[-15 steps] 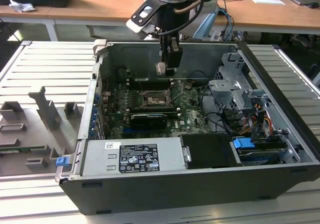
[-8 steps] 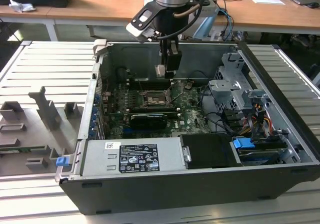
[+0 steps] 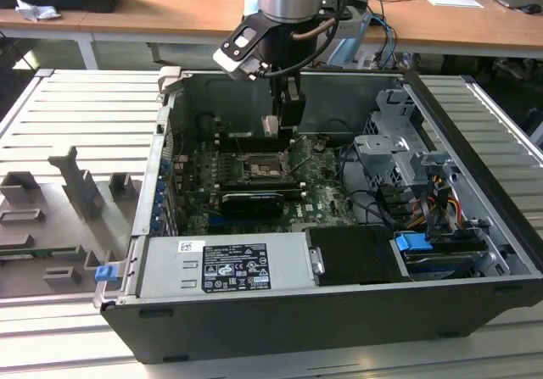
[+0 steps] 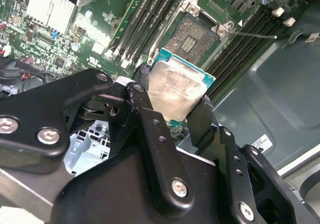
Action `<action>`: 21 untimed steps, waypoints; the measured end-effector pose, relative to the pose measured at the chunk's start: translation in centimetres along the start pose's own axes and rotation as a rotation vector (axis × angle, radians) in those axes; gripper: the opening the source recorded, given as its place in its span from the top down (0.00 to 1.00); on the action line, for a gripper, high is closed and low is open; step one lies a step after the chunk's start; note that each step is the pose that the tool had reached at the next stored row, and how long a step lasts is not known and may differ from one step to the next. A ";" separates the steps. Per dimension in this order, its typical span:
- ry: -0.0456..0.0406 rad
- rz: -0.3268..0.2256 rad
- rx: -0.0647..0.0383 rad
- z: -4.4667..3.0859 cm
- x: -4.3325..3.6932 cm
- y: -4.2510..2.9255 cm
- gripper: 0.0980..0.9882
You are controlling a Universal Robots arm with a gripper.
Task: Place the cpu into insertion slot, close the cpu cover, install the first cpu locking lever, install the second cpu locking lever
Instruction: 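Place the cpu into insertion slot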
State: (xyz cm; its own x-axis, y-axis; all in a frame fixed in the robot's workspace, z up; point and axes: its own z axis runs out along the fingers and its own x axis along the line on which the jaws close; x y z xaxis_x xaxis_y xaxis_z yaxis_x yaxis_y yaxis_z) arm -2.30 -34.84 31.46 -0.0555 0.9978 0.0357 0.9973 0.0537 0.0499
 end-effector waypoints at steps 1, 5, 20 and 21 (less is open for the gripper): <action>-0.0001 0.000 0.000 0.02 0.00 -0.02 0.50; -0.0002 0.000 0.000 0.15 0.00 -0.08 0.50; -0.0068 0.019 0.000 2.68 0.44 -1.20 0.50; -0.0080 0.019 0.000 2.87 0.46 -1.21 0.50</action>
State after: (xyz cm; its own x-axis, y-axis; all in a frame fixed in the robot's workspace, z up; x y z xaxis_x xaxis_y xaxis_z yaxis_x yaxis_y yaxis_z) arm -3.39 -34.33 28.54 -0.0362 0.9989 0.0287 0.9982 0.0348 0.0495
